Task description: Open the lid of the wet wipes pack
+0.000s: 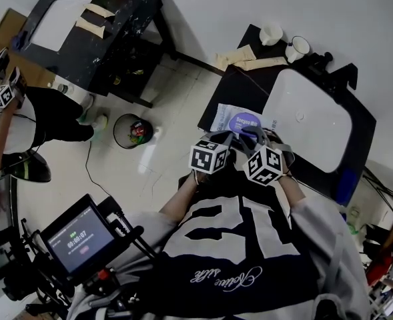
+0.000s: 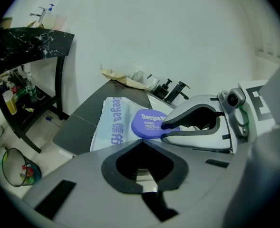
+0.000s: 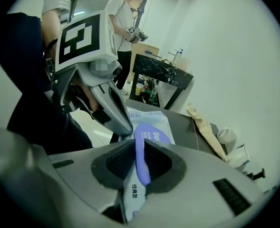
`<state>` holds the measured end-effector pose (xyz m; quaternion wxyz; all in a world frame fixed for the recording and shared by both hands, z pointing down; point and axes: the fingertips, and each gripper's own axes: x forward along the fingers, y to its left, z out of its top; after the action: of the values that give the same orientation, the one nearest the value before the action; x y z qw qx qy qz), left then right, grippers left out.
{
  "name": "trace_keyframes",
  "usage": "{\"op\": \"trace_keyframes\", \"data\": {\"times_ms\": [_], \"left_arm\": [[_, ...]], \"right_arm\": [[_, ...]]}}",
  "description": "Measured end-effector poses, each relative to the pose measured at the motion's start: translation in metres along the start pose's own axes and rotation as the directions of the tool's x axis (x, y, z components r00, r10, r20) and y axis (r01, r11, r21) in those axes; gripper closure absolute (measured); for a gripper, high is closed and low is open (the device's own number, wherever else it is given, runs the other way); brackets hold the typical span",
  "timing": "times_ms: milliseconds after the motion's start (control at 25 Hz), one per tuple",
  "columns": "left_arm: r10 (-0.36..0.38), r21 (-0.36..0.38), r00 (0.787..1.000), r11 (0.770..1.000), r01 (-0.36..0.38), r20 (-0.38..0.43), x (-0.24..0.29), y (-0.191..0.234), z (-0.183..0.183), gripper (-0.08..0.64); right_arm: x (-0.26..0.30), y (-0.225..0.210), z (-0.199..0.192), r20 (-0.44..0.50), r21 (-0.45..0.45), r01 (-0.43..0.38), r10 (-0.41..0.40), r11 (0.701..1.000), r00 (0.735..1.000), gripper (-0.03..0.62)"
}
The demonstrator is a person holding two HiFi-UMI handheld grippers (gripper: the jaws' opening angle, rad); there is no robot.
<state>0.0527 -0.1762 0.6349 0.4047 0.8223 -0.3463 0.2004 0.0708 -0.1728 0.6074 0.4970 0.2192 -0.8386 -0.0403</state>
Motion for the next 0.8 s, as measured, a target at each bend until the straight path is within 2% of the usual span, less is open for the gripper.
{"op": "trace_keyframes", "data": {"times_ms": [560, 800], "left_arm": [[0.0, 0.001, 1.0, 1.0, 0.0, -0.001, 0.001, 0.001, 0.001, 0.561], [0.008, 0.03, 1.0, 1.0, -0.007, -0.004, 0.0, 0.0, 0.0, 0.561]], "right_arm": [[-0.001, -0.003, 0.002, 0.045, 0.05, -0.006, 0.003, 0.999, 0.999, 0.536], [-0.026, -0.04, 0.033, 0.19, 0.201, 0.057, -0.096, 0.978, 0.977, 0.545]]}}
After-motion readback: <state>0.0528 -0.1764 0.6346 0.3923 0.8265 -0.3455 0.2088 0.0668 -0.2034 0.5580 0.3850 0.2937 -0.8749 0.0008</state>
